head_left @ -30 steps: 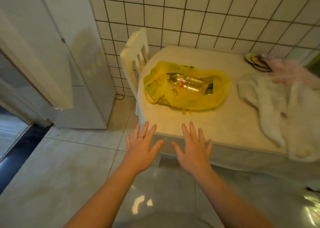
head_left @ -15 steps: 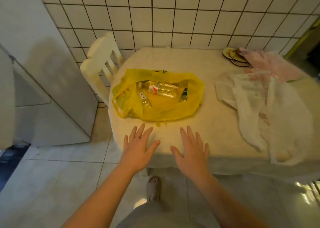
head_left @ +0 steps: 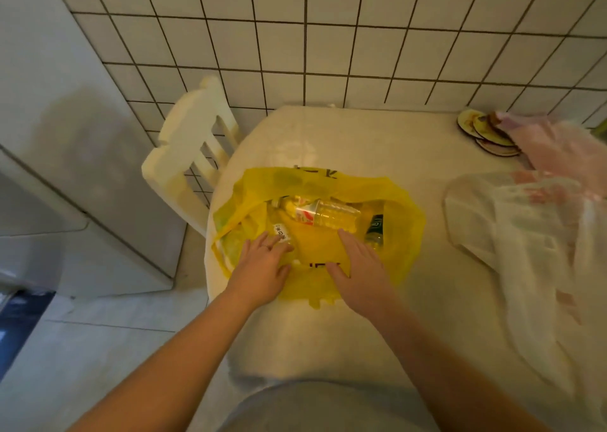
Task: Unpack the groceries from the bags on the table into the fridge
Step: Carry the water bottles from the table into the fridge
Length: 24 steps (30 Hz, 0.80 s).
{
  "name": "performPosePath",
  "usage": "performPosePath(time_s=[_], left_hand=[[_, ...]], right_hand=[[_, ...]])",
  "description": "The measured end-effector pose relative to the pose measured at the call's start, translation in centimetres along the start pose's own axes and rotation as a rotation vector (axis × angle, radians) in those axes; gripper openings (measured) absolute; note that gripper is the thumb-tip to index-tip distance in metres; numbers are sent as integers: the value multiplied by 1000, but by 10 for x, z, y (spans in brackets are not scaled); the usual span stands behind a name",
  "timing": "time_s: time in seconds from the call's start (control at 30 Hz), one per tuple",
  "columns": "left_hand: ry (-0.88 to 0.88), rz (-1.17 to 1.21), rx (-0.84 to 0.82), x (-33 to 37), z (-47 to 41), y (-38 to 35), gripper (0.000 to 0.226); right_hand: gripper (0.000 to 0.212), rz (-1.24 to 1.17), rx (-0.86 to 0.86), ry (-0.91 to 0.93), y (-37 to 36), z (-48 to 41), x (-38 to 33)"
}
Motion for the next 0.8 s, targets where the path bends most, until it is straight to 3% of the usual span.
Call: performPosePath(time_s=[0.13, 0.33, 0.5, 0.8], left_hand=[[-116, -103, -63, -12, -46, 8, 42], [-366, -380, -279, -9, -96, -4, 47], [-411, -581, -452, -15, -110, -28, 62], [-485, -723, -471, -20, -116, -52, 66]], right_hand=[[66, 48, -81, 10, -10, -51, -3], [62, 216, -60, 51, -21, -117, -3], [61, 391, -97, 83, -34, -155, 3], [63, 493, -154, 82, -52, -186, 18]])
Point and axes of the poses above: each hand's wrist, its own z-axis away from the middle knuckle, its own y-axis out of the back of the hand, x = y × z, the point moved 5 cm from there along -z, towards the middle knuckle, and after that the axes turned 5 degrees about x, right-handed, at the moved point
